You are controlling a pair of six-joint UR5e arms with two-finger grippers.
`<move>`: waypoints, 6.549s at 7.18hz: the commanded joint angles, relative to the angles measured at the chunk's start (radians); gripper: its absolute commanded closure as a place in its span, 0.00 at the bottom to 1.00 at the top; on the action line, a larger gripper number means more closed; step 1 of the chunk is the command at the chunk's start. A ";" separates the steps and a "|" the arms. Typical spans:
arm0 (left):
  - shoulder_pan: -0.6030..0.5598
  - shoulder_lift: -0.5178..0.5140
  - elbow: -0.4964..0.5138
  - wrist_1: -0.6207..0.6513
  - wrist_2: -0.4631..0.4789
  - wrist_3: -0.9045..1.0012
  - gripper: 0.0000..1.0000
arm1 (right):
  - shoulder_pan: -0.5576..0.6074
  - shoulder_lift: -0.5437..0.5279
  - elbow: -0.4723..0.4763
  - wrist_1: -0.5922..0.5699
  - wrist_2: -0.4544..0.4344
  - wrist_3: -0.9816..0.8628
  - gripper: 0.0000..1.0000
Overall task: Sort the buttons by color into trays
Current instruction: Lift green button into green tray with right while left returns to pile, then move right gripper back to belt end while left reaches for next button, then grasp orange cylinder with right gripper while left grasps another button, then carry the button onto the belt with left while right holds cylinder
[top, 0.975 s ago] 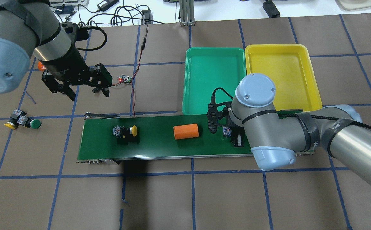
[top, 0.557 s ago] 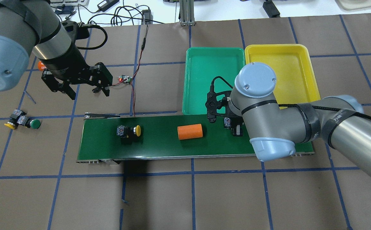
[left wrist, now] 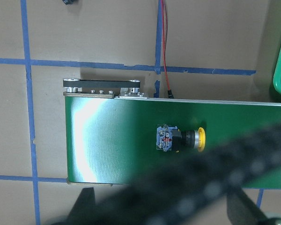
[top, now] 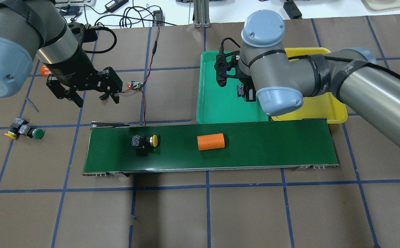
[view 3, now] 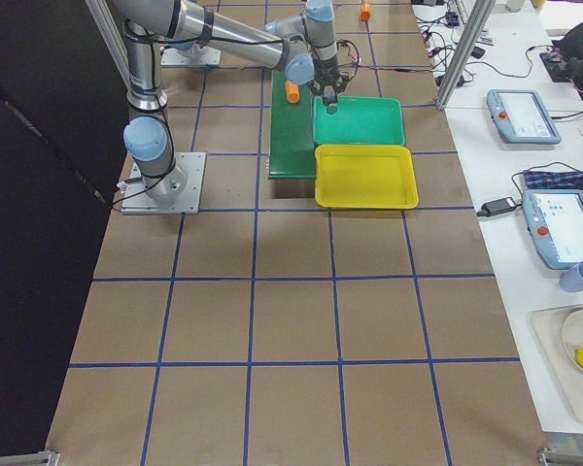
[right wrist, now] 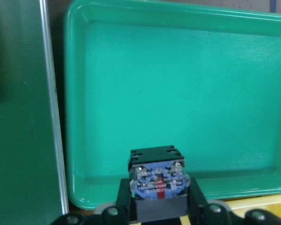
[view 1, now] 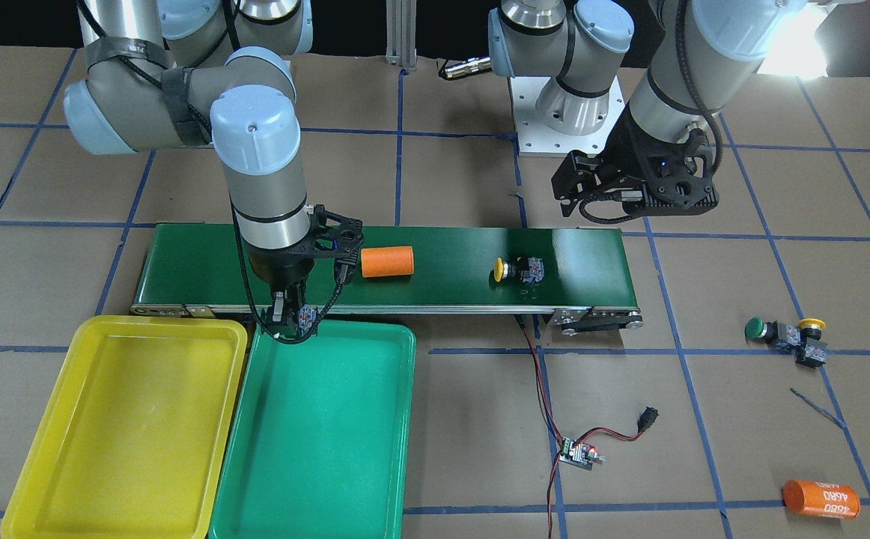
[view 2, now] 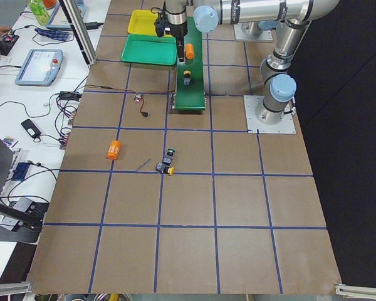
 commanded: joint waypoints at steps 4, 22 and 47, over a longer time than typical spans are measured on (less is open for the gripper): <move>0.376 -0.141 -0.006 0.130 0.022 0.318 0.00 | -0.007 0.085 -0.143 0.186 0.018 -0.034 0.00; 0.763 -0.536 -0.064 0.644 -0.006 1.397 0.36 | -0.137 -0.339 0.590 -0.227 0.080 -0.160 0.00; 0.277 -0.047 -0.249 0.382 0.101 0.332 0.00 | 0.016 -0.220 0.494 -0.225 0.059 -0.140 0.00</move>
